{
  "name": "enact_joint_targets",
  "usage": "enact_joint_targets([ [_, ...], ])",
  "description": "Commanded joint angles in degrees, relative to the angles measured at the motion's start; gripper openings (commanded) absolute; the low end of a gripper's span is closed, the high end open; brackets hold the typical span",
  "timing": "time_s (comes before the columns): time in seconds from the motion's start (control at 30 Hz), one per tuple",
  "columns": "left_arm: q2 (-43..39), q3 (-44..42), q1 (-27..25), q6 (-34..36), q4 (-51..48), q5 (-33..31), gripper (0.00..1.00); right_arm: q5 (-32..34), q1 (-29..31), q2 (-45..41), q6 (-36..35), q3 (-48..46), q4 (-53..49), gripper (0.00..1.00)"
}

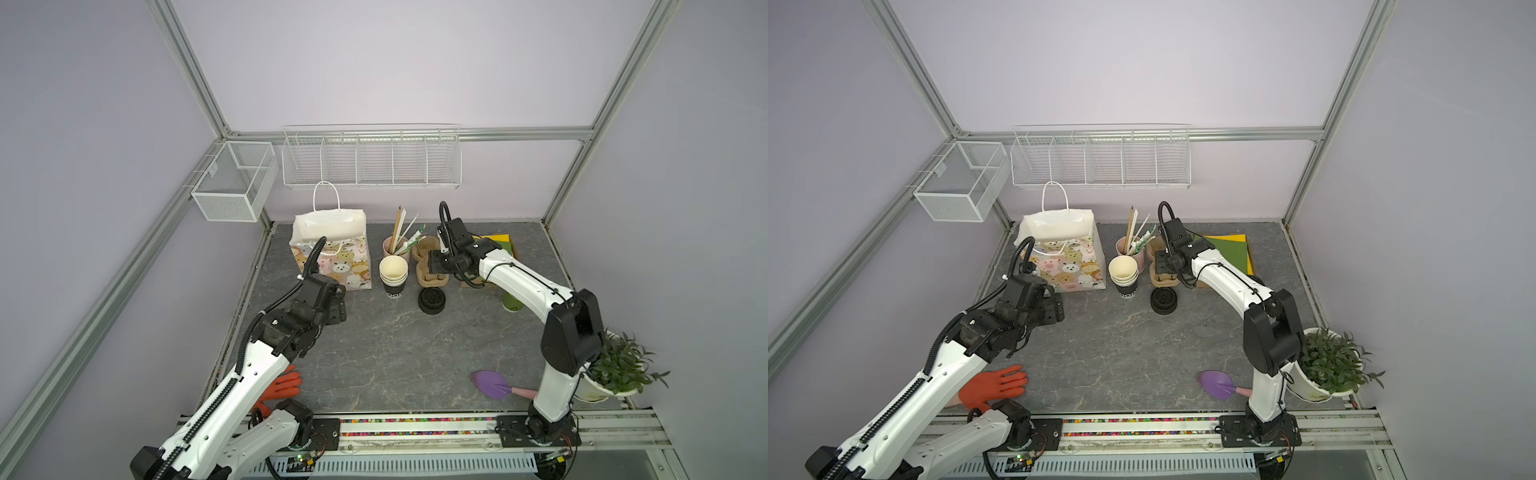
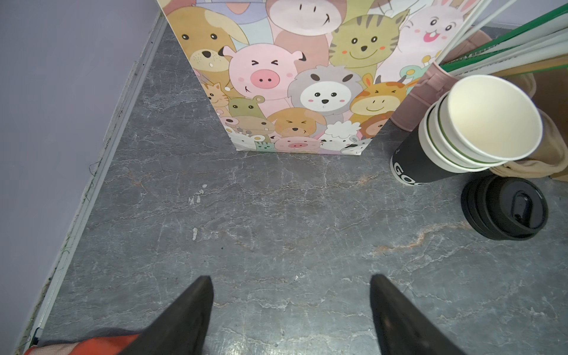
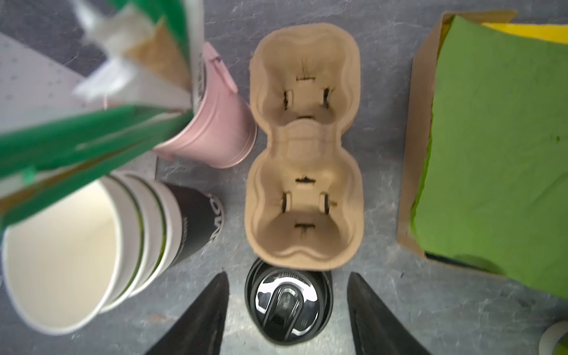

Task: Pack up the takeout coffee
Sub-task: 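Move the right gripper over the pulp cup carrier and grasp its edge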

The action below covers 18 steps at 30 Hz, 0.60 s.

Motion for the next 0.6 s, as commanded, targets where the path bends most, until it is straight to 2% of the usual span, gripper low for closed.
enact_joint_targets([
  [0.0,0.2,-0.6,0.4,0.5,-0.4,0.0,0.81,-2.4,-0.7,5.2,-5.0,4.4,-6.0,0.60],
  [0.17,0.3,-0.7,0.5,0.6,-0.3,0.3,0.81,-2.1,-1.3,12.1,-6.2,11.9,-9.6,0.57],
  [0.57,1.3,-0.6,1.2,0.8,0.0,1.2,0.80,-2.9,-2.9,20.7,-8.5,23.0,-11.1,0.55],
])
